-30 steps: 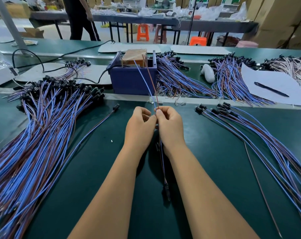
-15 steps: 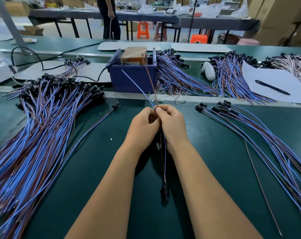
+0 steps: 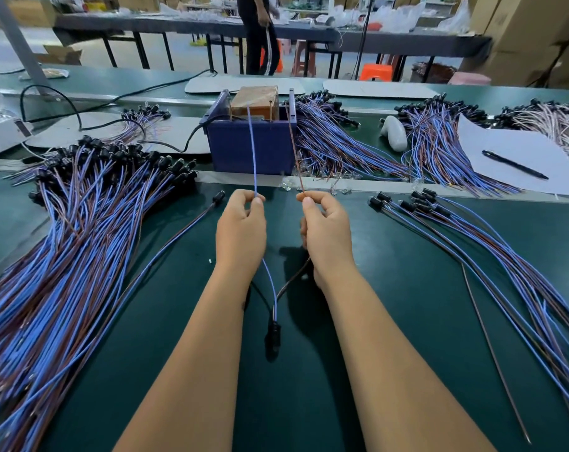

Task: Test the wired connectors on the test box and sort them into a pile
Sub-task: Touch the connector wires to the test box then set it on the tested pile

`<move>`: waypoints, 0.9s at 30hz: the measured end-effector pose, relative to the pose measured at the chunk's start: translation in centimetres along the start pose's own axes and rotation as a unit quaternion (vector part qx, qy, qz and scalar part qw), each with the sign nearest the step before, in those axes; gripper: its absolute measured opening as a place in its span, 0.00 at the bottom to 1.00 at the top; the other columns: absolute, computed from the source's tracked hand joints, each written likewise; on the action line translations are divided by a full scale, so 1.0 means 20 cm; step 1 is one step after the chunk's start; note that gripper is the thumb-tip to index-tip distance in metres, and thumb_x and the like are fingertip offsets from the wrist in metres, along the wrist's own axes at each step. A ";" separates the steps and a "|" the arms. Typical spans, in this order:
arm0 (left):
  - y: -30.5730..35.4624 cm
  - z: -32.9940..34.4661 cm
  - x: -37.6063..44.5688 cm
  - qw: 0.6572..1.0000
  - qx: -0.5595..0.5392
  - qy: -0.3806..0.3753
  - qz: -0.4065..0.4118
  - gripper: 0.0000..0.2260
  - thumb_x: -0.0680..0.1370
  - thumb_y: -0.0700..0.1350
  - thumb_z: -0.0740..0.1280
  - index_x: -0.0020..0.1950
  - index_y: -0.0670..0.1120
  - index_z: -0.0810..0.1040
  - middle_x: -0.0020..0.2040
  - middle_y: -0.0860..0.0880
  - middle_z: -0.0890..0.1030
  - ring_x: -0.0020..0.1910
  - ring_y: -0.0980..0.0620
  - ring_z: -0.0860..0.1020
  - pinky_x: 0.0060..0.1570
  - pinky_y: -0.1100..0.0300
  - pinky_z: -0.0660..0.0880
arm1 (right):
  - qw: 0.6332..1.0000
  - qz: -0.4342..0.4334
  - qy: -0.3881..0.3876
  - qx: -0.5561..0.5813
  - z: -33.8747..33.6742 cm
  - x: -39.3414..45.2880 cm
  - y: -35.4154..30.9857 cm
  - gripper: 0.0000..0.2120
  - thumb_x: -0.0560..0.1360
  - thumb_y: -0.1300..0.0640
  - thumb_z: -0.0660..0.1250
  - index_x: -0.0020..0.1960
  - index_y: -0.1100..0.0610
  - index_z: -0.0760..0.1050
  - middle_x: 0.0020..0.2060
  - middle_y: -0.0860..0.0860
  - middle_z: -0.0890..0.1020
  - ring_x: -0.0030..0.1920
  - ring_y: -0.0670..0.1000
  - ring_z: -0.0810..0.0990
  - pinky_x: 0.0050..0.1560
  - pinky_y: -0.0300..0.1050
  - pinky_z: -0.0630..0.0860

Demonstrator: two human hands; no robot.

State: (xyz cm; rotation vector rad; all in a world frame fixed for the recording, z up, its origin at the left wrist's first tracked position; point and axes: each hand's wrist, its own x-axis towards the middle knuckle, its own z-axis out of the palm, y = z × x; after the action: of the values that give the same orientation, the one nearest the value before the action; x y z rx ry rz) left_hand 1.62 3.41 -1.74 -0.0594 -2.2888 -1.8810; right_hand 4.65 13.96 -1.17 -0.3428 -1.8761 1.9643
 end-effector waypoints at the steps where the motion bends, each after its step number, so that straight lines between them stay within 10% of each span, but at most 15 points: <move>1: 0.00 -0.01 0.00 1.000 0.000 0.008 -0.001 0.08 0.82 0.48 0.57 0.46 0.55 0.73 0.28 0.55 0.71 0.29 0.52 0.68 0.35 0.55 0.69 | 1.000 0.008 -0.005 0.001 0.00 0.00 0.00 0.10 0.81 0.61 0.57 0.47 0.52 0.76 0.27 0.48 0.66 0.27 0.45 0.62 0.27 0.37 0.61; 13: 0.00 -0.08 0.02 0.998 -0.022 0.044 -0.035 0.11 0.80 0.44 0.59 0.48 0.54 0.80 0.23 0.57 0.65 0.23 0.56 0.61 0.28 0.59 0.60 | 0.996 -0.049 -0.011 -0.080 -0.01 -0.01 -0.01 0.16 0.83 0.58 0.56 0.57 0.40 0.76 0.28 0.47 0.75 0.29 0.44 0.73 0.33 0.39 0.73; 27: 0.02 -0.09 0.01 0.995 -0.046 0.090 -0.025 0.11 0.79 0.43 0.58 0.48 0.54 0.80 0.22 0.58 0.65 0.22 0.58 0.61 0.23 0.65 0.60 | 0.993 -0.028 0.042 -0.105 -0.01 0.03 0.03 0.17 0.80 0.61 0.54 0.65 0.54 0.75 0.35 0.39 0.69 0.35 0.41 0.67 0.45 0.41 0.67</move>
State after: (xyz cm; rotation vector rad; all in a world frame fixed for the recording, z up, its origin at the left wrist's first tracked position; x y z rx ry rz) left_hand 1.59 1.82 -0.90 0.1505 -2.1050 -1.9295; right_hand 4.02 14.40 -1.76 -0.4225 -2.0181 1.6942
